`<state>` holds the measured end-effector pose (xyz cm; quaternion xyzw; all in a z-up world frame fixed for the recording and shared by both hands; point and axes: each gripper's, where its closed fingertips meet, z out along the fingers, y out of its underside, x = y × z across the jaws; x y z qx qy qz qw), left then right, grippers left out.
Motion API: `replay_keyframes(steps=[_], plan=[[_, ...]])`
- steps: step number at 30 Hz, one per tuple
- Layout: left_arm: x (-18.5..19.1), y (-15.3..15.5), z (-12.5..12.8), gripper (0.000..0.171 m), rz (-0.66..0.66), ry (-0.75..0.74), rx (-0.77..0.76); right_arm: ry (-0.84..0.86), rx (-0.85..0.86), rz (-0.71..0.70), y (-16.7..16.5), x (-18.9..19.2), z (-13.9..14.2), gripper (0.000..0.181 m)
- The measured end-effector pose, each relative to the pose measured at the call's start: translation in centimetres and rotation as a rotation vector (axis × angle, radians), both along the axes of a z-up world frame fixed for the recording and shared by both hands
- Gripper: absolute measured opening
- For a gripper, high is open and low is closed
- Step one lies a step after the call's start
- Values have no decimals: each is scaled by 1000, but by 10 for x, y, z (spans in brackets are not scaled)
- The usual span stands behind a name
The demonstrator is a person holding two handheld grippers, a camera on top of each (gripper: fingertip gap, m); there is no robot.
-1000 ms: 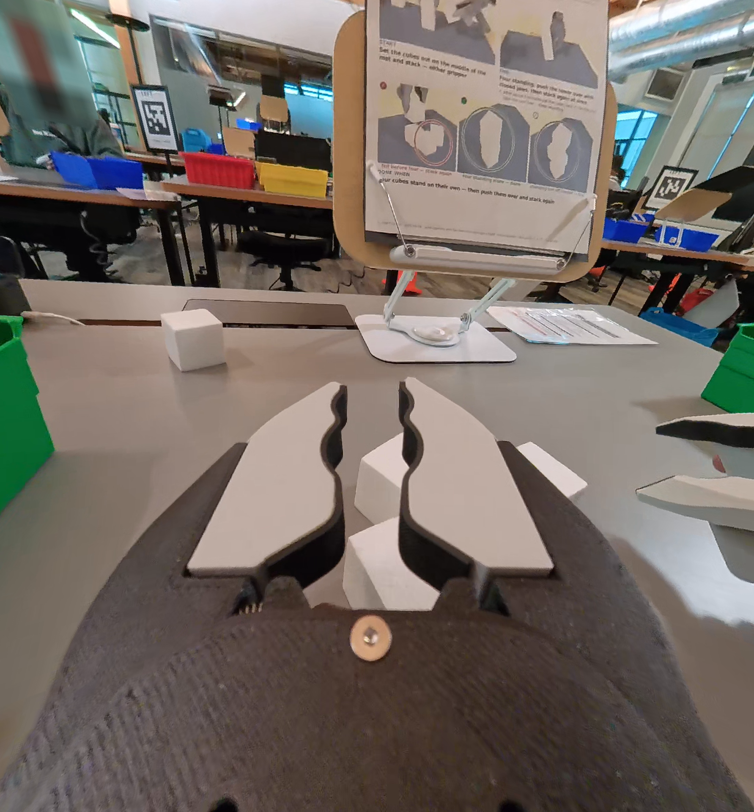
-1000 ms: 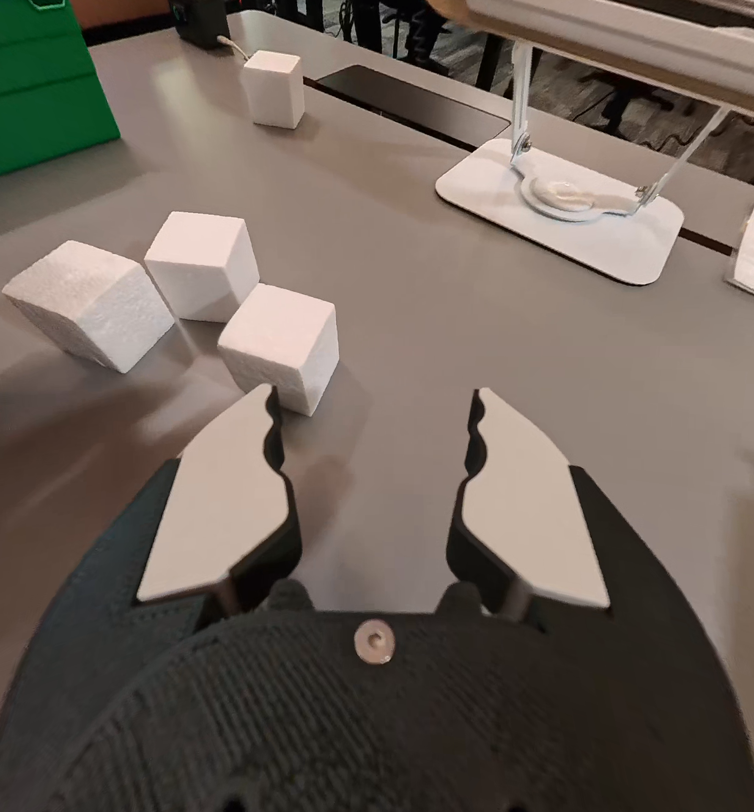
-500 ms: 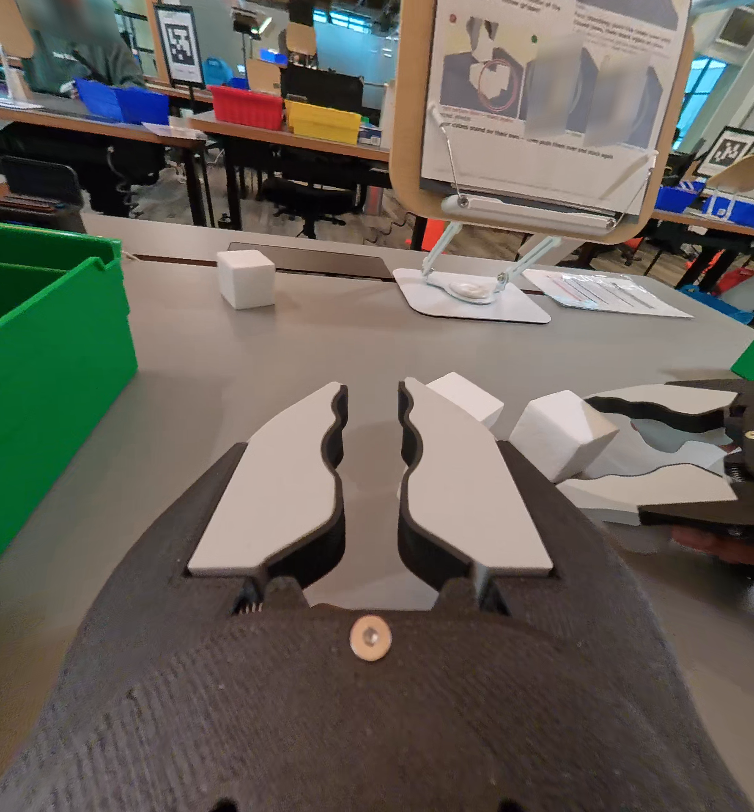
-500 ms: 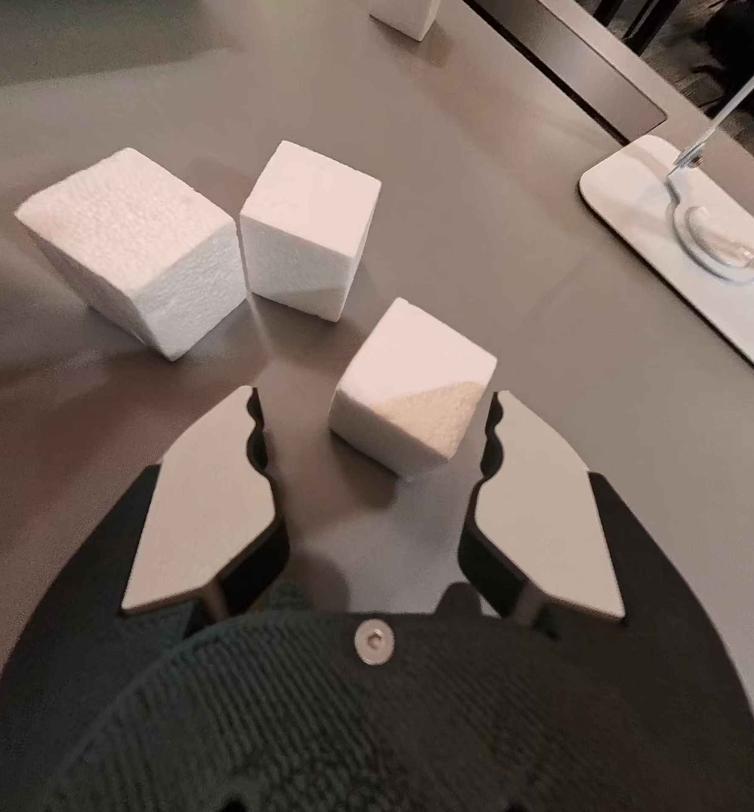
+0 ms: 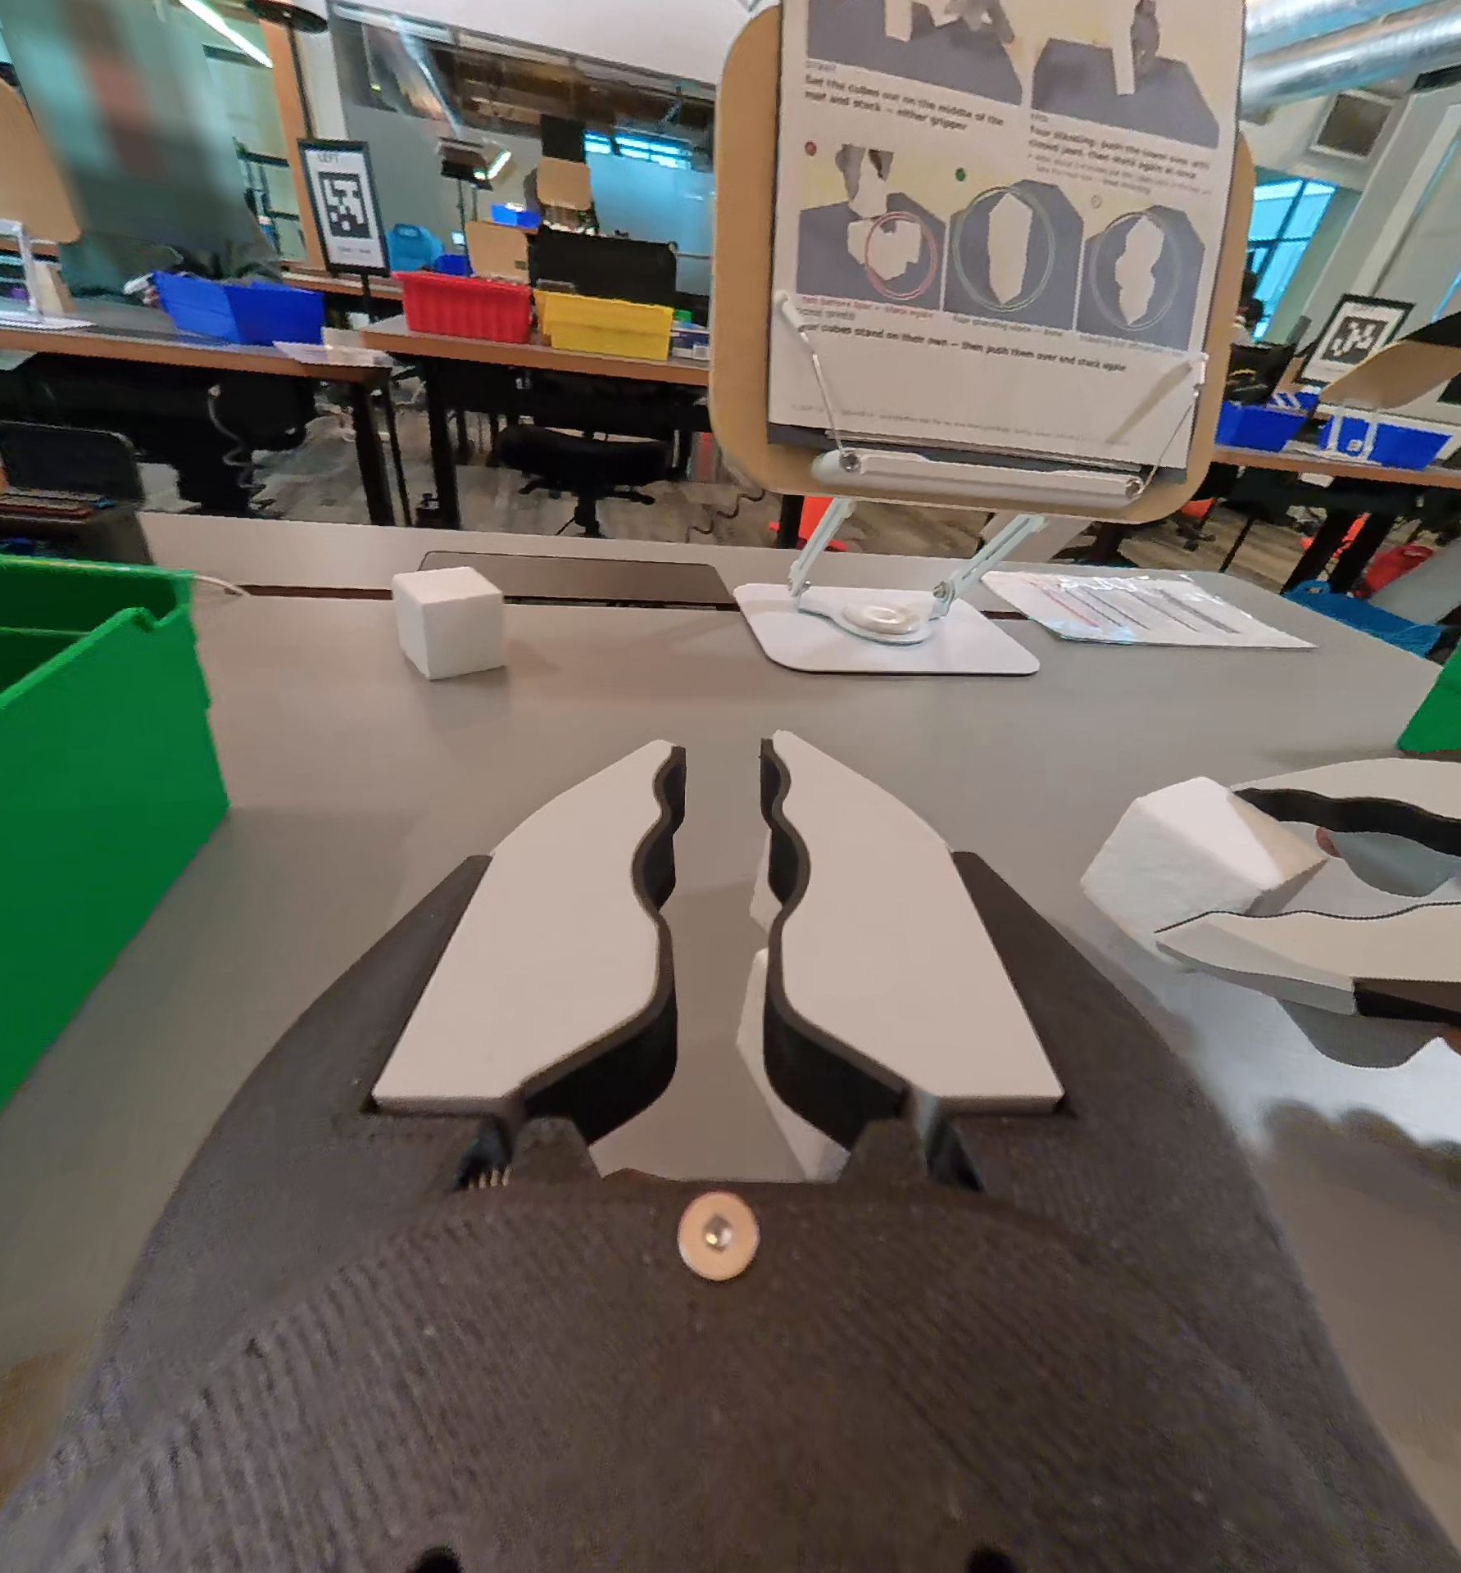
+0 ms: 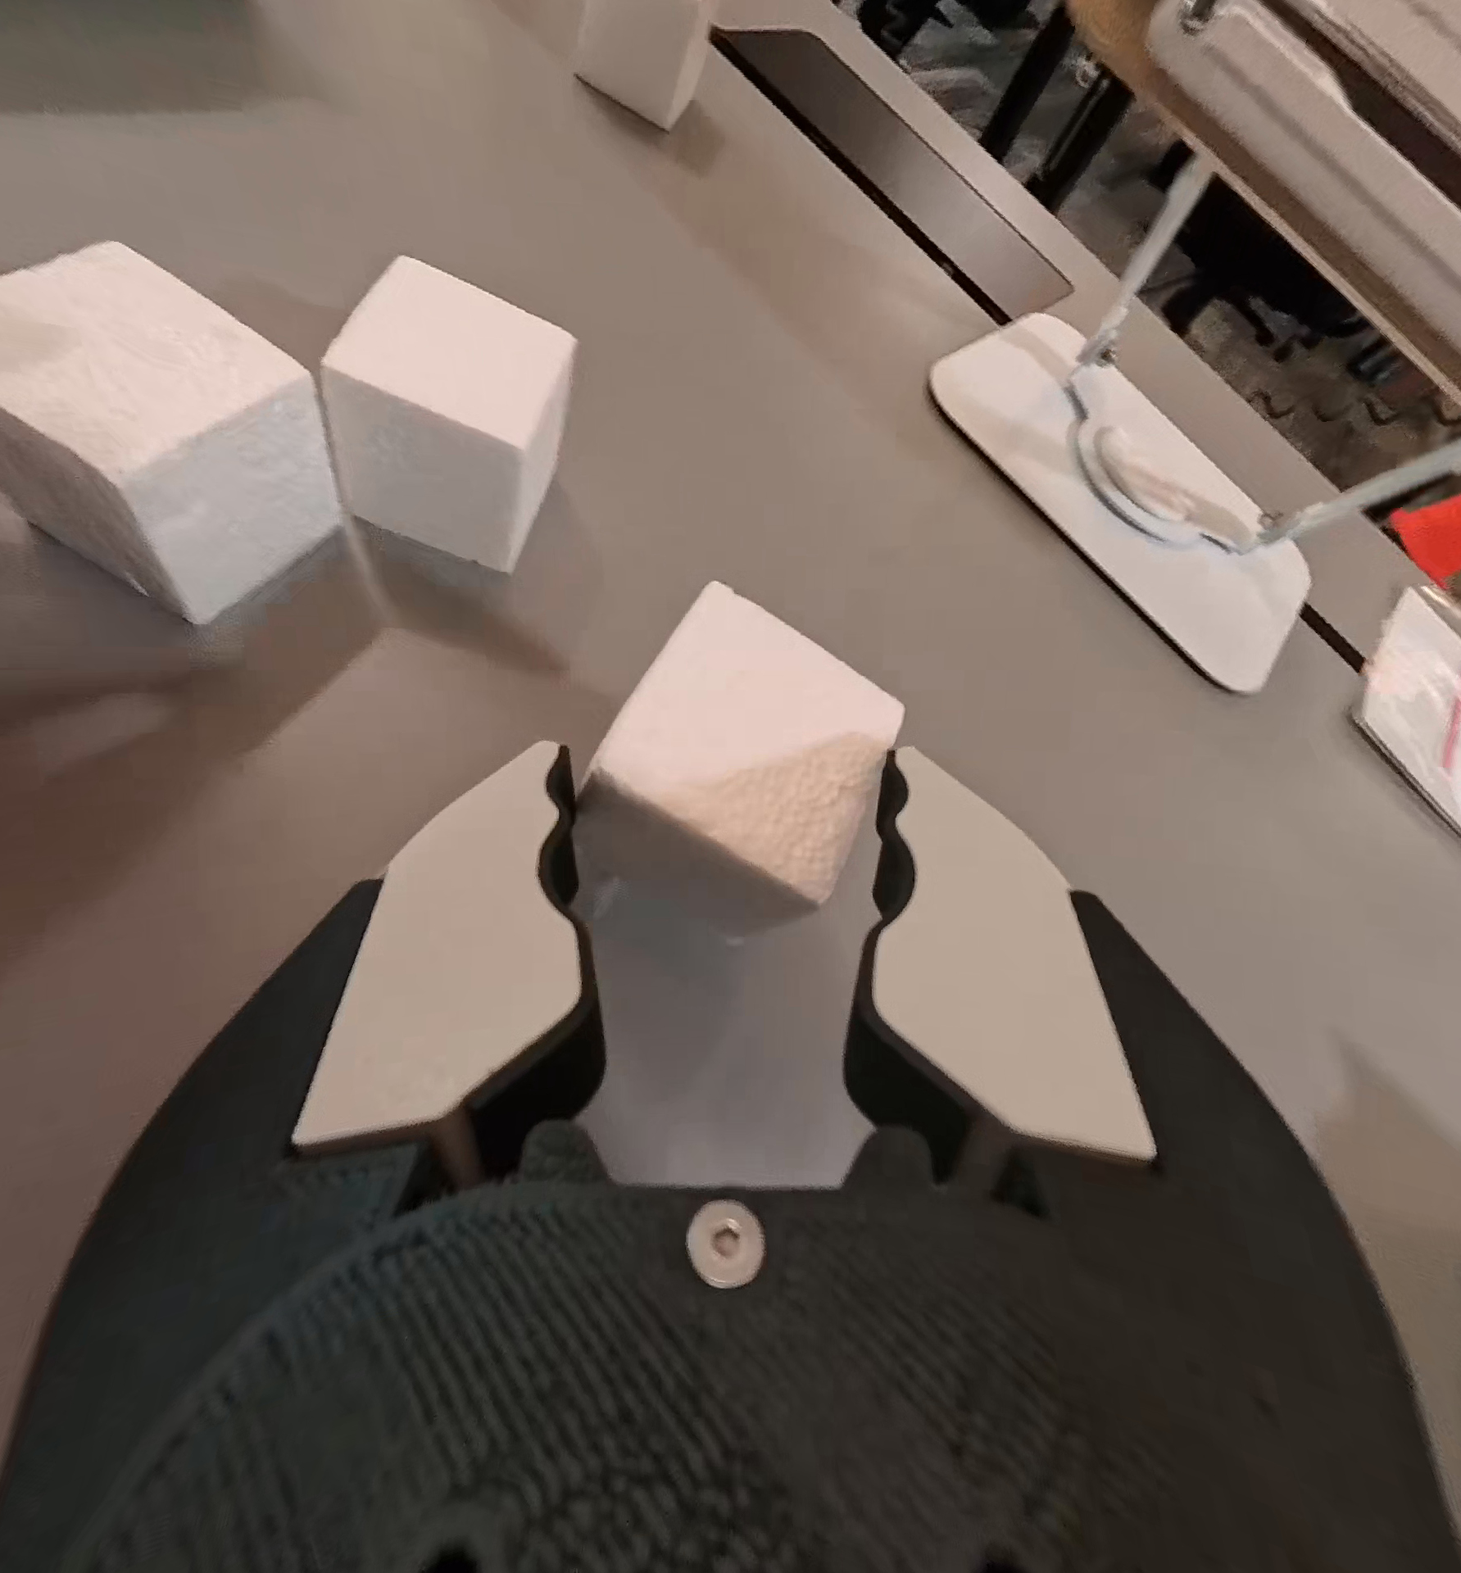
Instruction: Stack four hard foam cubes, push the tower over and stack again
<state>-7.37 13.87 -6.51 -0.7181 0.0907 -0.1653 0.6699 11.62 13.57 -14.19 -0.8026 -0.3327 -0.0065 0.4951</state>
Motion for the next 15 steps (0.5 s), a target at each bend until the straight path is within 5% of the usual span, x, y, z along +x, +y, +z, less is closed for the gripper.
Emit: replay_keyframes(steps=[6,15], plan=[[30,15,2,17,-69,-7,7,57,-34,-79,-9,42,1,69],[35,16,-4,18,-102,-9,-20,118,-104,66,-14,32,-10,69]])
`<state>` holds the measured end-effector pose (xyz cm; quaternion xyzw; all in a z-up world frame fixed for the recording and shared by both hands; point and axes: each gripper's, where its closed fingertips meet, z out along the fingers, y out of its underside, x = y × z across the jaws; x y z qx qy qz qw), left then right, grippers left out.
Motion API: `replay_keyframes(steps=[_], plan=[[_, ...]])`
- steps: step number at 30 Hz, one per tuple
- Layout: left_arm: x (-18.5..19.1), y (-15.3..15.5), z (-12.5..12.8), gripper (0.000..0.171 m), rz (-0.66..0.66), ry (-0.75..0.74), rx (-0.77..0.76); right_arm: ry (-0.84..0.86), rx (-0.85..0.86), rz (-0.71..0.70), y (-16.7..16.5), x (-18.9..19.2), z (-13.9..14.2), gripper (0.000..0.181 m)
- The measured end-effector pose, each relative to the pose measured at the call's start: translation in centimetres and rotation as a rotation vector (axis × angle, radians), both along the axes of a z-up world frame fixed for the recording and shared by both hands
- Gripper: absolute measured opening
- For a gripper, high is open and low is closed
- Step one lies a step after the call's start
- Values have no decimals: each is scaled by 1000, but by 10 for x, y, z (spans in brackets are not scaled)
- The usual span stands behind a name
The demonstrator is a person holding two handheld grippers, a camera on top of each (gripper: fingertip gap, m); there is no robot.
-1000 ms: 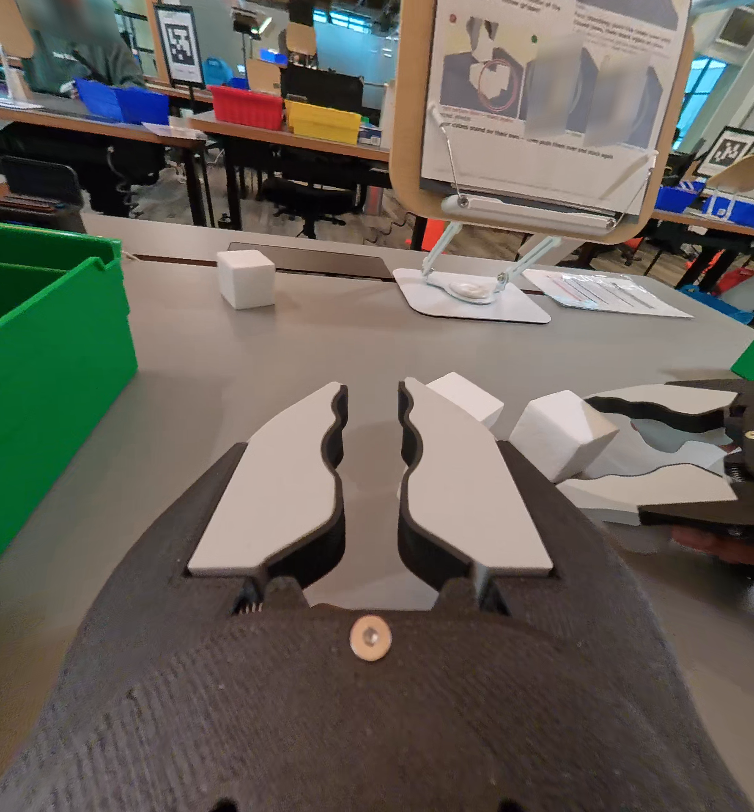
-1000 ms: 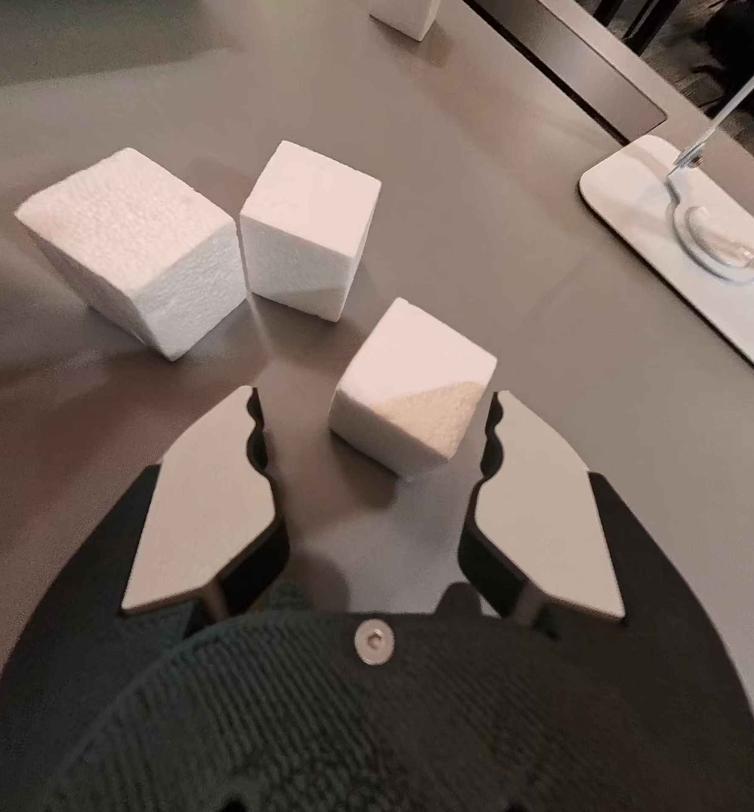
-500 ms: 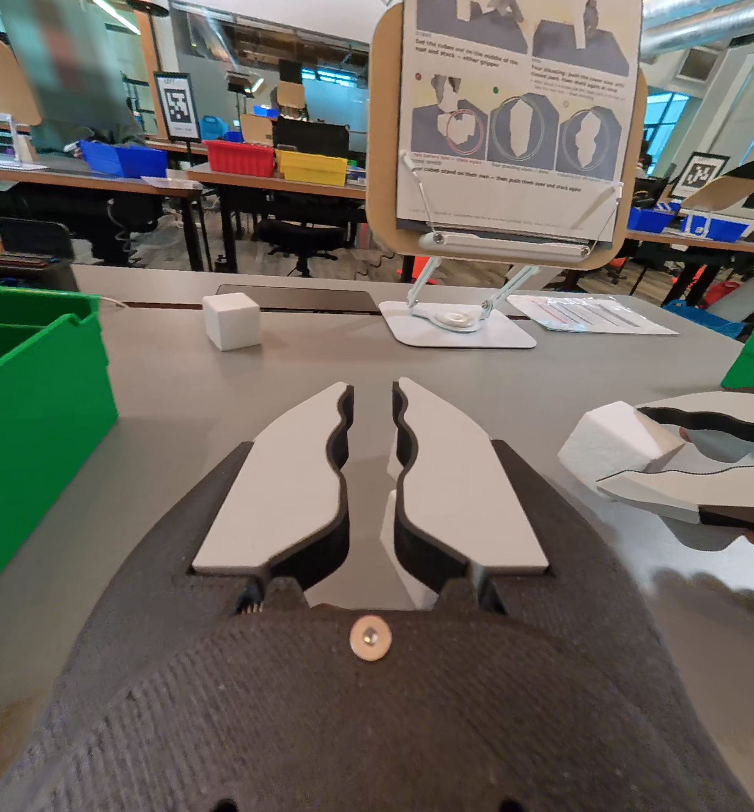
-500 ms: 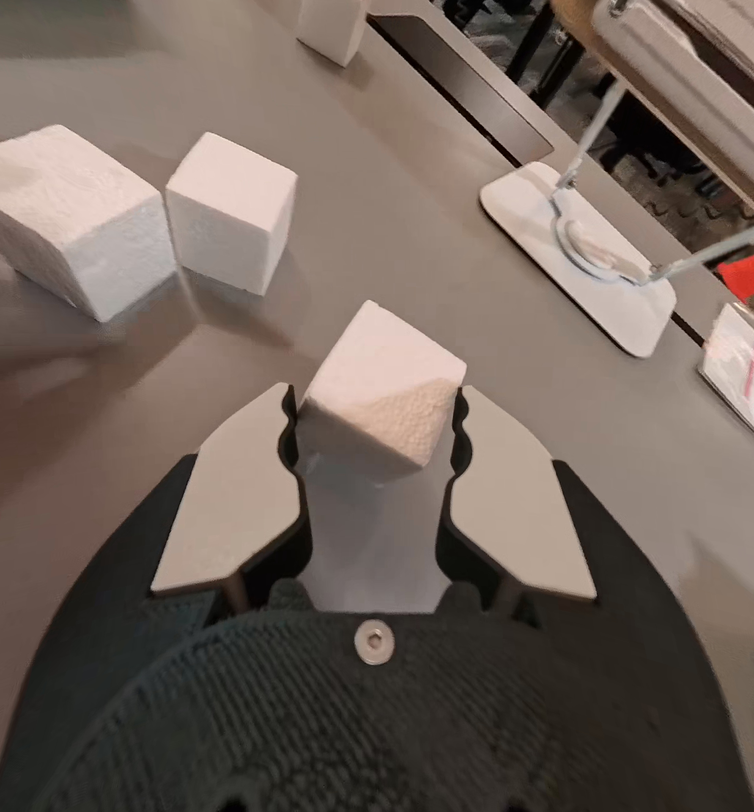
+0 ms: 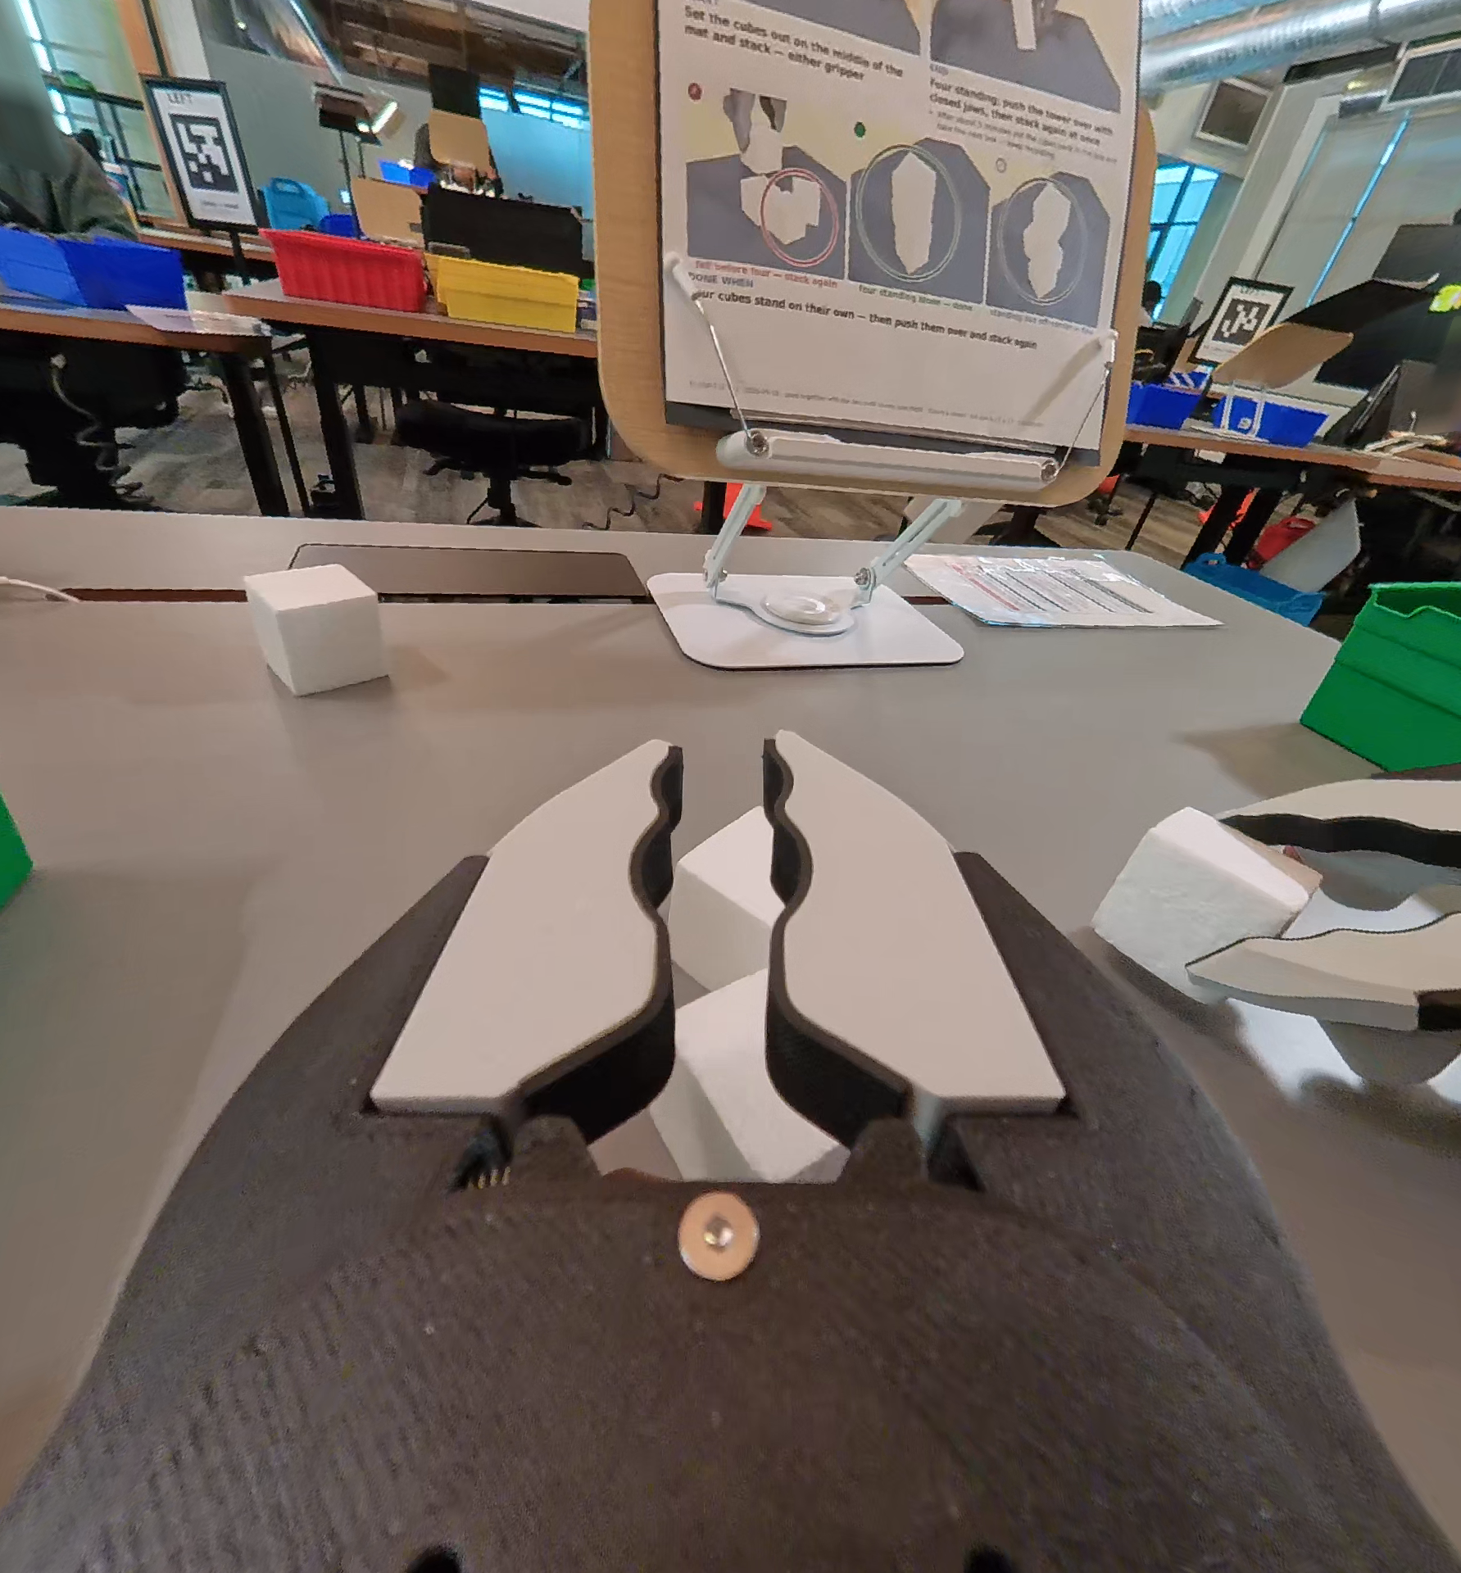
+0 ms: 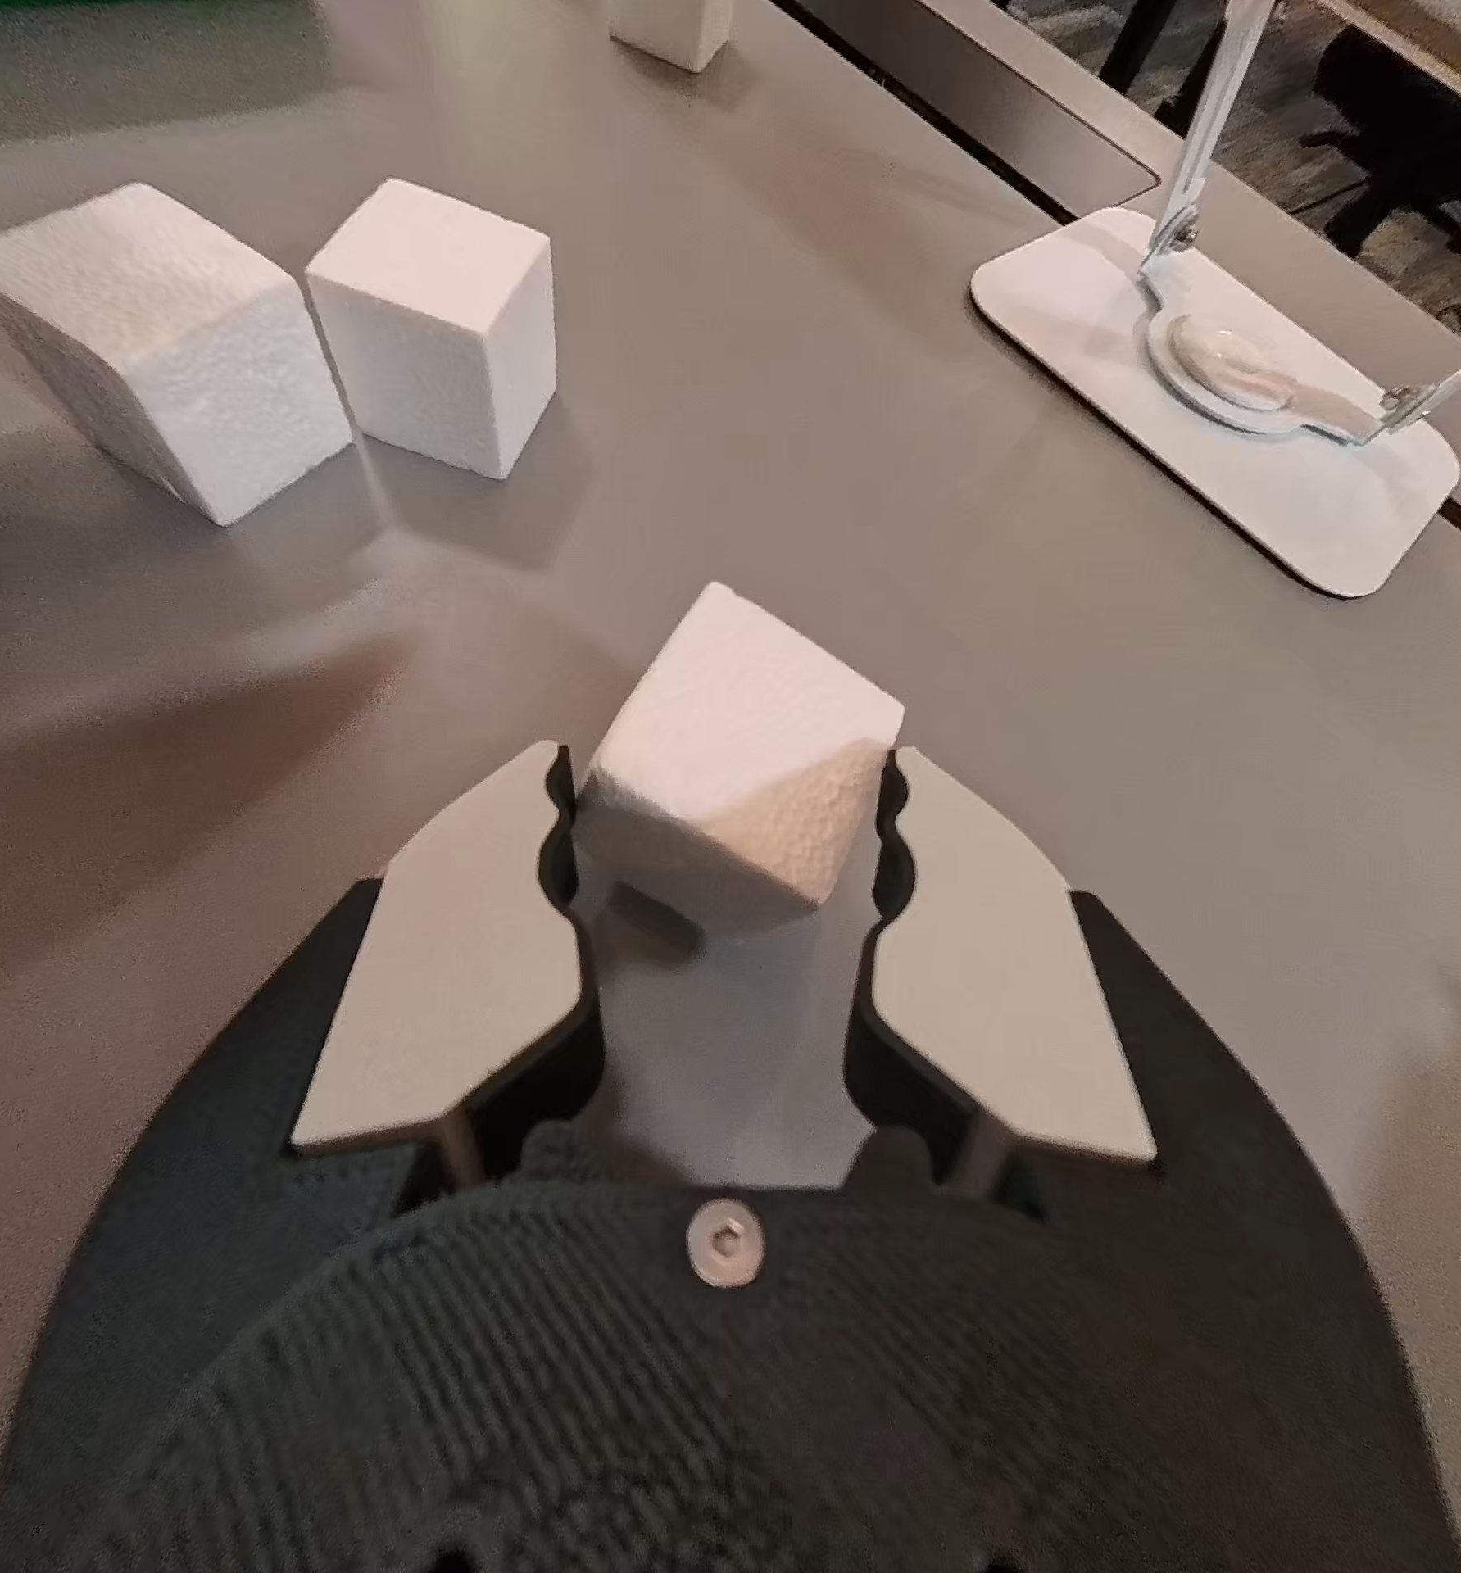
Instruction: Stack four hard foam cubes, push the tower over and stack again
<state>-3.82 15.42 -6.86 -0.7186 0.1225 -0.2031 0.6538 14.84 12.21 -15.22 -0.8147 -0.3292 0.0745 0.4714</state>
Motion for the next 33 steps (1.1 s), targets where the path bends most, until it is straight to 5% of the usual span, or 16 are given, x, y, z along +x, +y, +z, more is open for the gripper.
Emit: replay_keyframes(steps=[21,26,33], plan=[[-24,-8,-4,18,44,-14,-26,-14,-54,-84,13,-4,-3,84],[-17,-6,-3,18,27,-16,-24,131,-137,-110,3,-12,0,84],[-14,-5,-4,18,16,-20,-31,57,-141,-206,14,26,-5,81]])
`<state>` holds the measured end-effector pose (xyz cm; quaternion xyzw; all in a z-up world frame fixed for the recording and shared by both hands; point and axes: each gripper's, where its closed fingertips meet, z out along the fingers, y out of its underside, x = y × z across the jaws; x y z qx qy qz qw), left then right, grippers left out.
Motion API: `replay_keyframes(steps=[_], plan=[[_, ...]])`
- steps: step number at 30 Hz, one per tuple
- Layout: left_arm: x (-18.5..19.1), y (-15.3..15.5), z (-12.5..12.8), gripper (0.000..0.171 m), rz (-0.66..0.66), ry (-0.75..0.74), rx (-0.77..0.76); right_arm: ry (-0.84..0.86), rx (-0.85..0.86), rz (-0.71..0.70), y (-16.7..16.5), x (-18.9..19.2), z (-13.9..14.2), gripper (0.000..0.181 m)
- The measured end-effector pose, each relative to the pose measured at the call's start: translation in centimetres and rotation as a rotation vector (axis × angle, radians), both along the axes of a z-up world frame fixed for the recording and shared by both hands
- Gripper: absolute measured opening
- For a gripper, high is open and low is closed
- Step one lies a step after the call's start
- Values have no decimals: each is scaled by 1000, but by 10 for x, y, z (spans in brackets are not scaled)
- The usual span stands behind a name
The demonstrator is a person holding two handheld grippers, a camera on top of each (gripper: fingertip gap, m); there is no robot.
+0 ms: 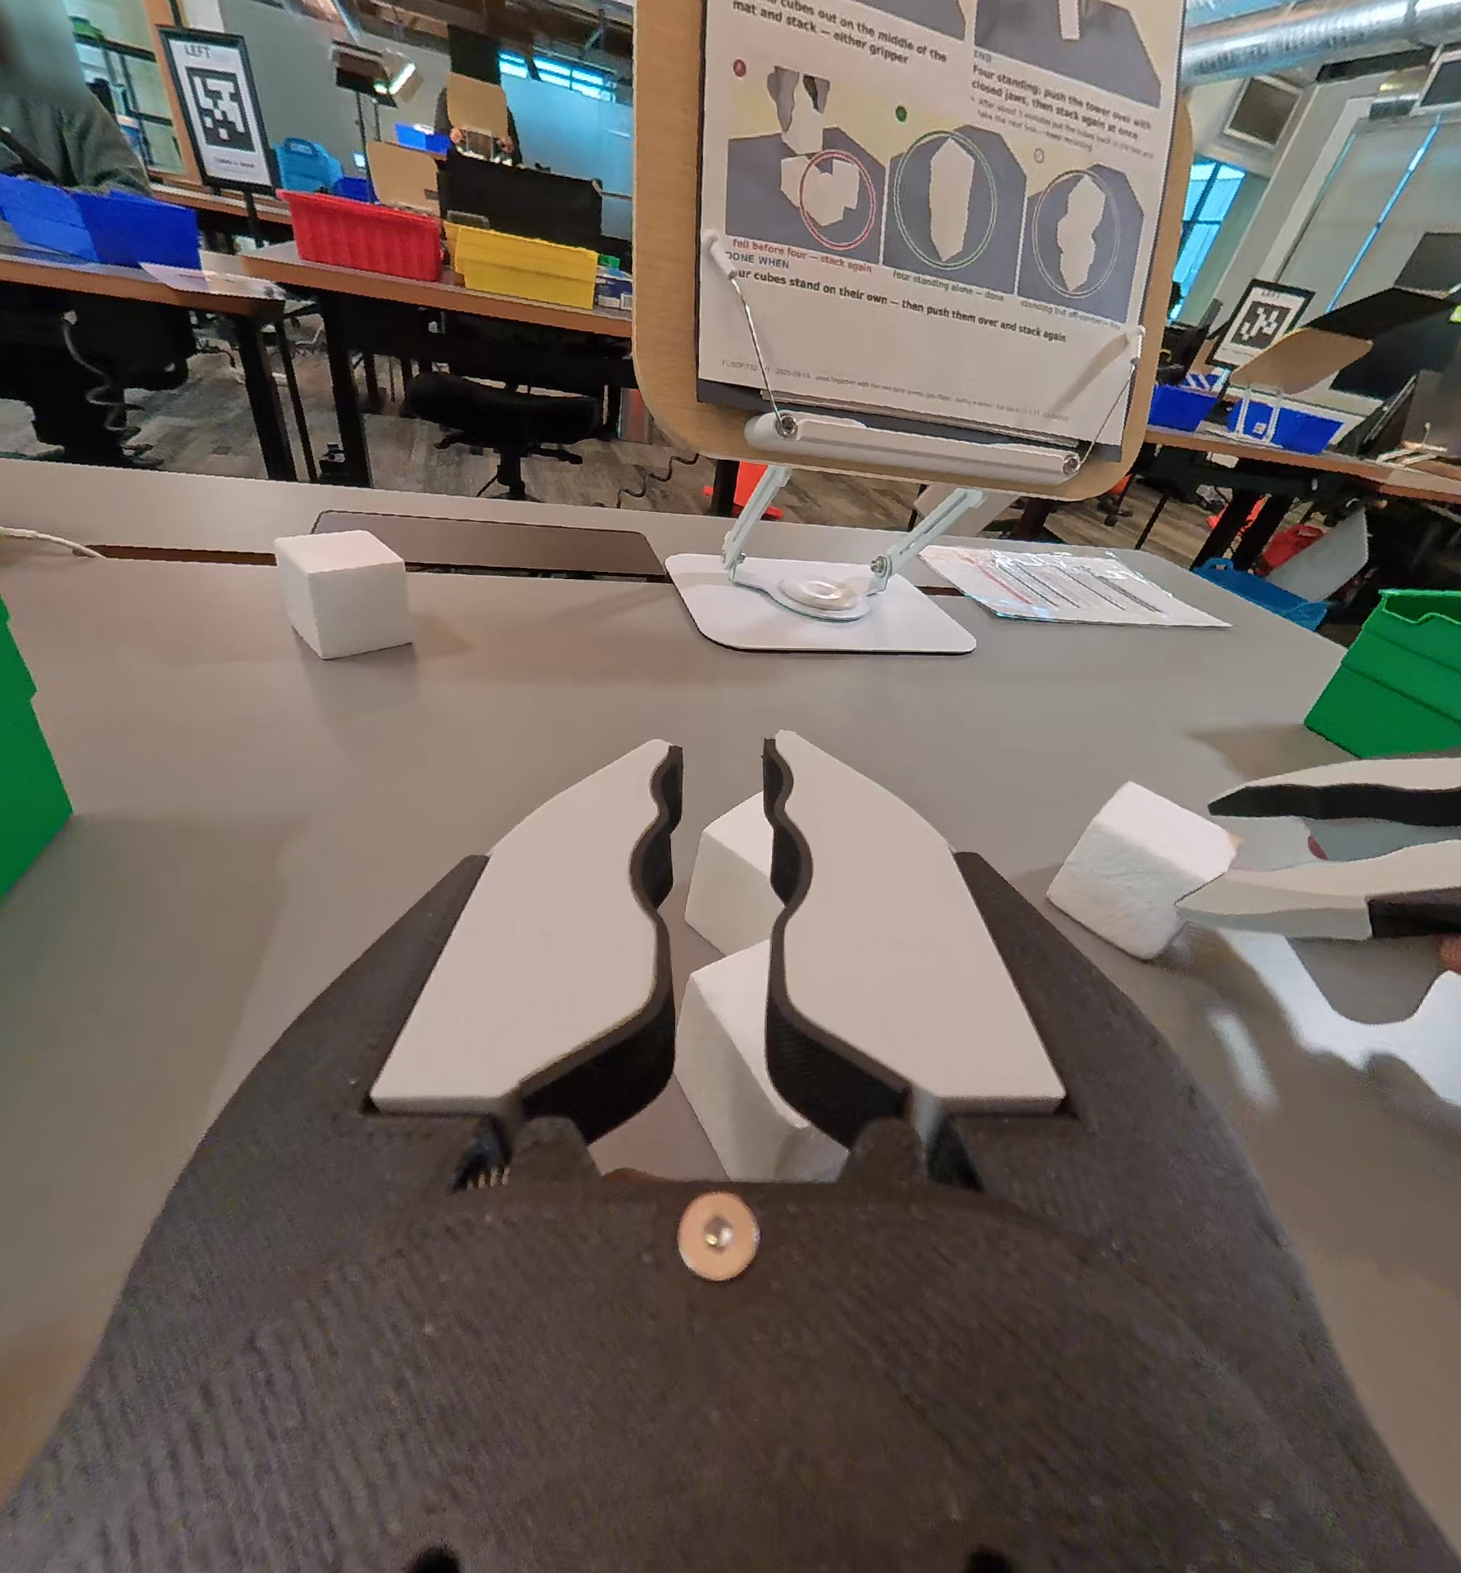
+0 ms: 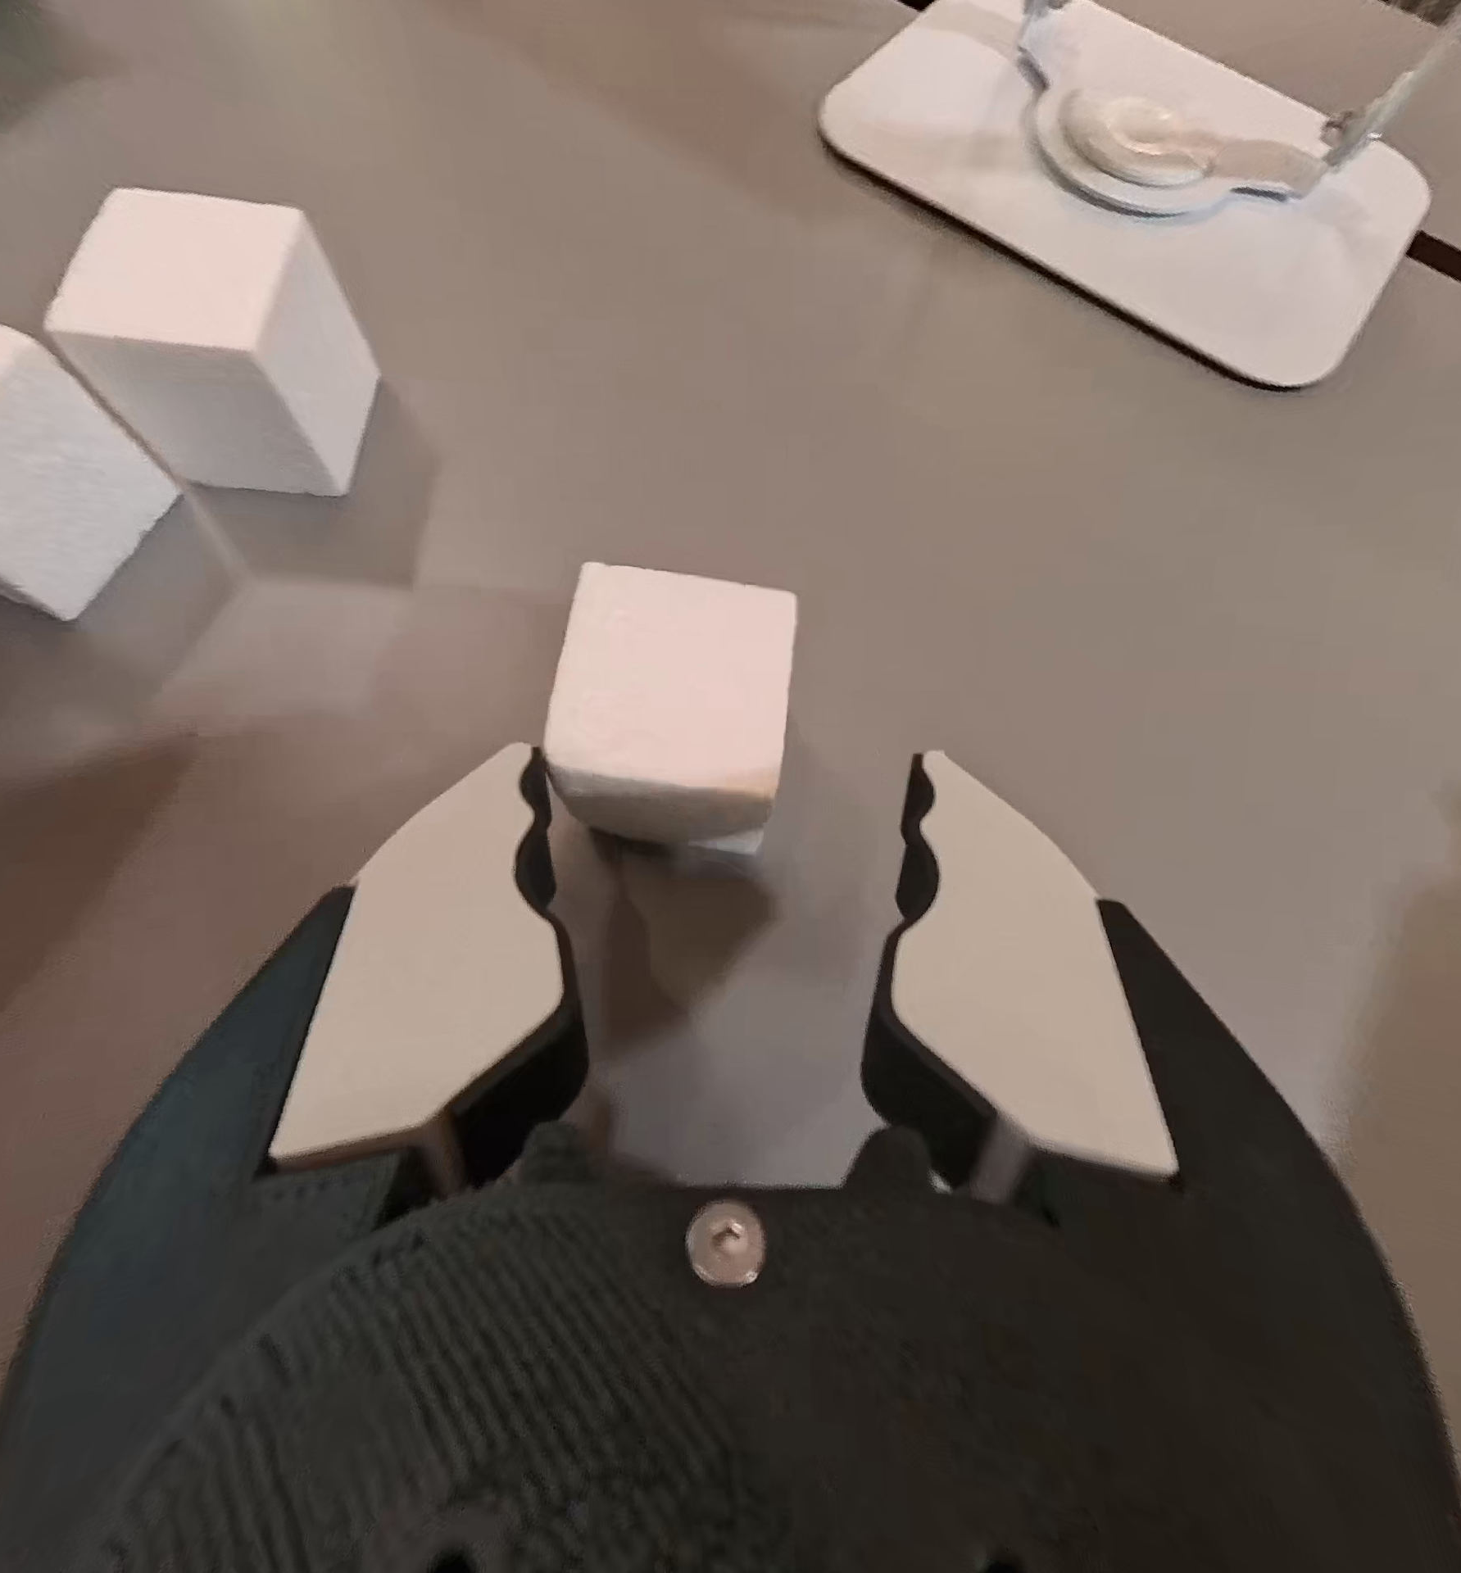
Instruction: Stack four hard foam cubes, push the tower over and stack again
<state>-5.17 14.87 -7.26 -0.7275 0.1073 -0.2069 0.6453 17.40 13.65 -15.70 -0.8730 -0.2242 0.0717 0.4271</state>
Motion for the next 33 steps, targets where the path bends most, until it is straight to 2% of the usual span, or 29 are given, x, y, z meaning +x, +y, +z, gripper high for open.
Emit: replay_keyframes(steps=[5,9,17,21,26,29,33], plan=[[-1,0,-1,18,0,-6,-6,72,-11,-47,8,20,1,75],[1,0,-1,18,-4,-2,-7,152,-25,6,5,6,1,75],[1,0,-1,18,-5,0,-8,-62,60,31,8,5,-7,63],[2,-1,-1,18,-5,5,-5,-67,73,40,9,4,-6,54],[1,0,-1,18,-4,7,-4,-35,80,72,8,3,-2,53],[1,-1,-1,18,-3,9,-3,3,94,168,2,-8,4,53],[1,-1,-1,18,-4,8,-4,-28,148,418,-18,-27,11,53]])
